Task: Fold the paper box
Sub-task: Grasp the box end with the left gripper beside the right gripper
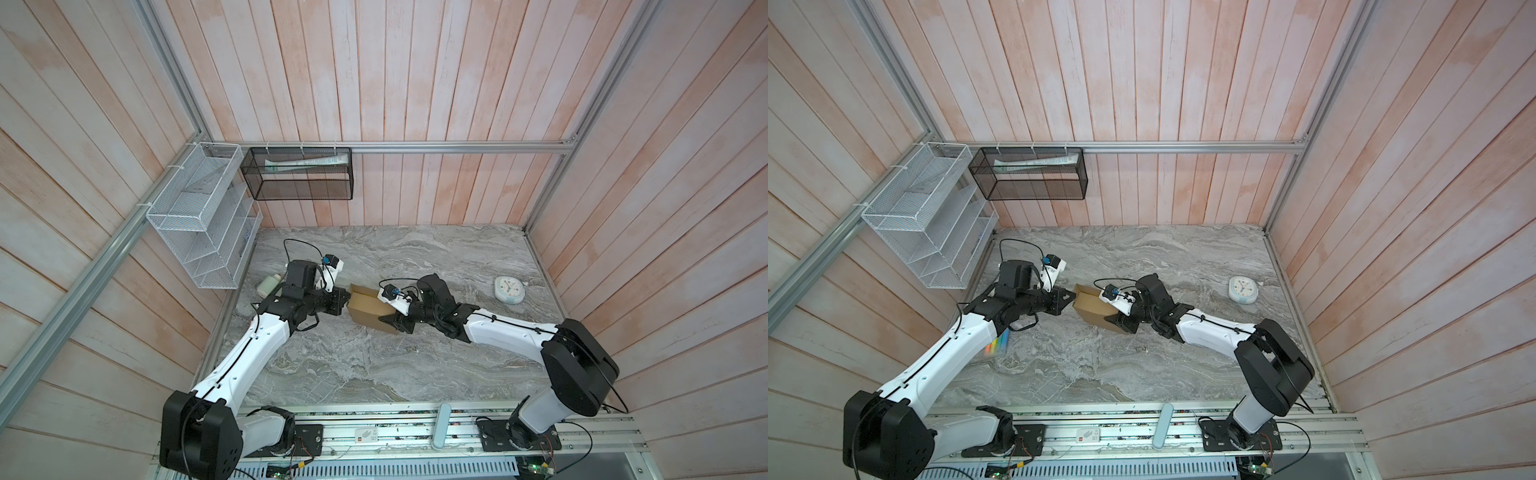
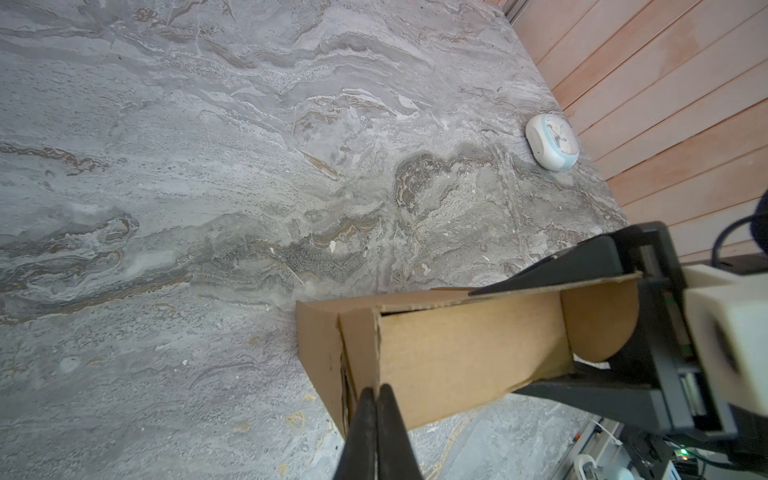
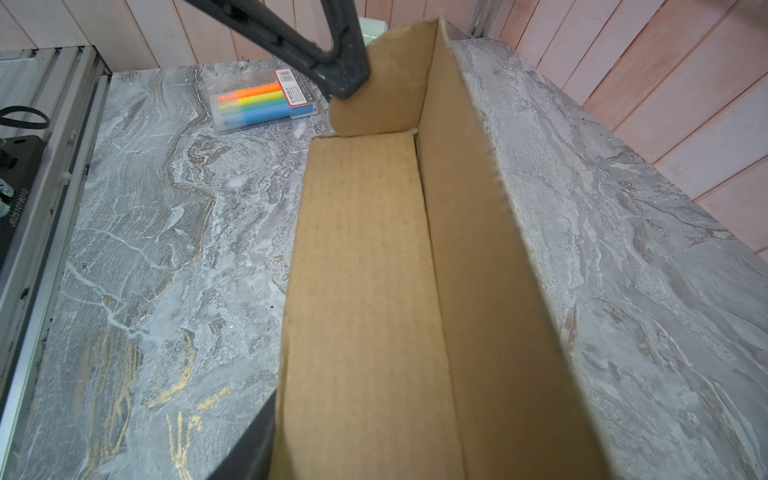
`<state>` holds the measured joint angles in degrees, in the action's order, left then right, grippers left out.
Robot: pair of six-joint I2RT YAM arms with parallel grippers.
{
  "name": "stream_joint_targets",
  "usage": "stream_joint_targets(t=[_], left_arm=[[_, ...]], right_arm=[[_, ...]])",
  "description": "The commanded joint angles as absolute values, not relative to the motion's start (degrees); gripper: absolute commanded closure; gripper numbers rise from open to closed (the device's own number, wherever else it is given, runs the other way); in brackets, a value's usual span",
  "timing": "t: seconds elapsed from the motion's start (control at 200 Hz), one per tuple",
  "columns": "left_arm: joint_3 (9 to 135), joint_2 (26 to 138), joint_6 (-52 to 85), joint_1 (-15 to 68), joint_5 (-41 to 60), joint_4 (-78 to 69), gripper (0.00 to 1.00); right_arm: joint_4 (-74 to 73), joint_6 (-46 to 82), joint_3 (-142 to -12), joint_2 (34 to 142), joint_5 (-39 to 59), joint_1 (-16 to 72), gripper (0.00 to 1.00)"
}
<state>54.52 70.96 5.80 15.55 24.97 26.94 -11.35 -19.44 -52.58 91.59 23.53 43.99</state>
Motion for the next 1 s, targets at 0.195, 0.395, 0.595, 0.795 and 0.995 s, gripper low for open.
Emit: stream_joint_targets(t=[0.195,0.395,0.595,0.795,0.995], left_arm=[[52.2,69.7,4.7,15.9,21.5,25.9,0.97],[51.5,69.6,4.7,15.9,20.4,25.5,0.98],[51.0,69.4,4.7,16.0,19.4,25.1,0.98],[50.5,69.3,4.7,16.2,19.0,24.9,0.99],[50.3,69.4,4.8,16.3,19.1,24.5,0.99]], right_arm=[[-8.7,-19.2,-55.8,93.6,25.7,43.9,0.55],[-8.5,-19.3,-56.0,93.5,26.0,43.9,0.55],[-8.4,-19.4,-55.7,93.3,25.9,43.9,0.51],[-8.6,-19.6,-55.6,92.7,25.9,43.9,0.45],[-9.6,-19.6,-54.7,91.8,25.0,43.9,0.37]])
